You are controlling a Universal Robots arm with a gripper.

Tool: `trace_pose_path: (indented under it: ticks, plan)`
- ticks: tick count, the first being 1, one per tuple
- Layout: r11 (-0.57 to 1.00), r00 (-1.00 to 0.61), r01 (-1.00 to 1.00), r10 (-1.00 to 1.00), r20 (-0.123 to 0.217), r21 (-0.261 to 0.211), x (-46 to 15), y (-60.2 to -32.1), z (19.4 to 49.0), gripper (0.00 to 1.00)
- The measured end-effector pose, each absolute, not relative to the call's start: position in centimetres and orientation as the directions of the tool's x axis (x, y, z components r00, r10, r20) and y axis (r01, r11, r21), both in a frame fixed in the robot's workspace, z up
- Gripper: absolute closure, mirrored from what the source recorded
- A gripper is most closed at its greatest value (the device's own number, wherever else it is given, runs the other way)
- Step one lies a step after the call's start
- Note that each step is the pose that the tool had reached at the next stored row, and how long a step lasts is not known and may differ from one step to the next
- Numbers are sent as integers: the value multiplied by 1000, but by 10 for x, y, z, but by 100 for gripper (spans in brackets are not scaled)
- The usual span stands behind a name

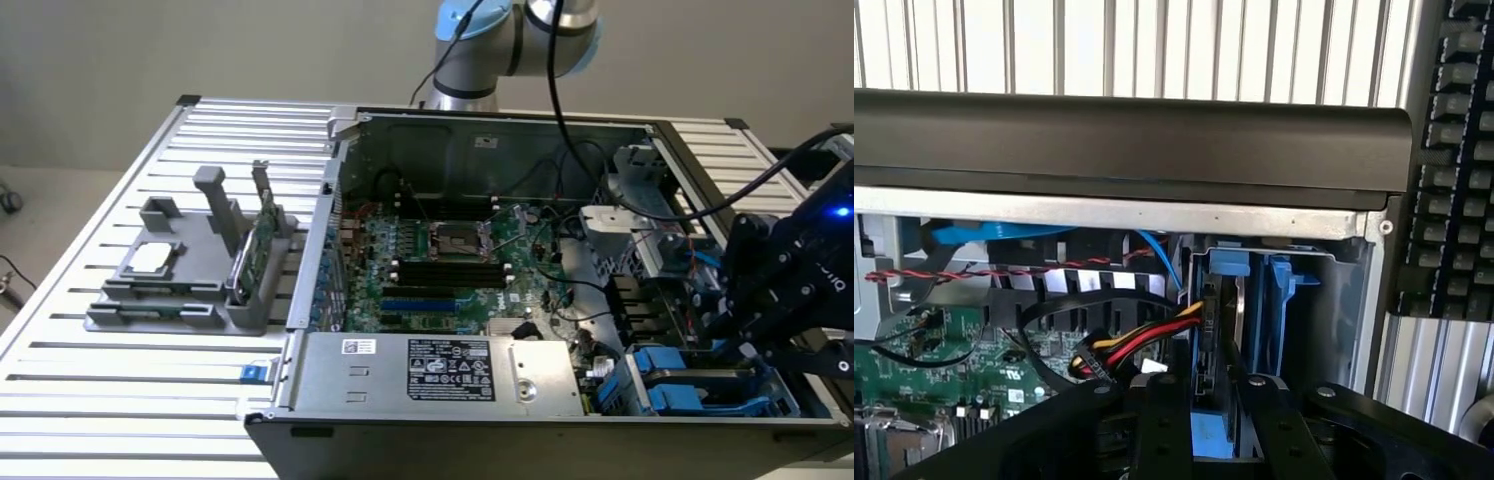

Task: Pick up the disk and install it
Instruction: 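Insert the first disk wire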

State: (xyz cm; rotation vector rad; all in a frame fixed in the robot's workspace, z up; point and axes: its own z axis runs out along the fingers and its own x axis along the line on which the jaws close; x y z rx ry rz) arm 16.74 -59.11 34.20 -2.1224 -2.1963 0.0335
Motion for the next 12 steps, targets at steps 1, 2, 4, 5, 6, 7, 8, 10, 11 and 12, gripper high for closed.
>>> trace_pose_path:
  ticks: [1, 2, 4, 5, 6, 7, 8, 10, 11, 12]
  plan:
    - [36, -32, 996, 998, 47, -76, 167, -591, 344, 74]
    - [36, -32, 996, 998, 46, -76, 167, -591, 345, 74]
    - [36, -32, 996, 998, 44, -76, 167, -591, 350, 74]
    - [36, -32, 996, 999, 44, -76, 167, -591, 353, 74]
    - [36, -32, 996, 999, 43, -76, 167, -591, 356, 74]
    - [36, -32, 996, 999, 42, -76, 167, -591, 359, 74]
    - [35, -32, 996, 999, 41, -76, 167, -591, 363, 74]
    - [35, -32, 996, 999, 39, -77, 167, -591, 370, 74]
    - [35, -32, 996, 999, 38, -77, 167, -591, 373, 74]
    - [35, -32, 996, 999, 37, -77, 167, -591, 376, 74]
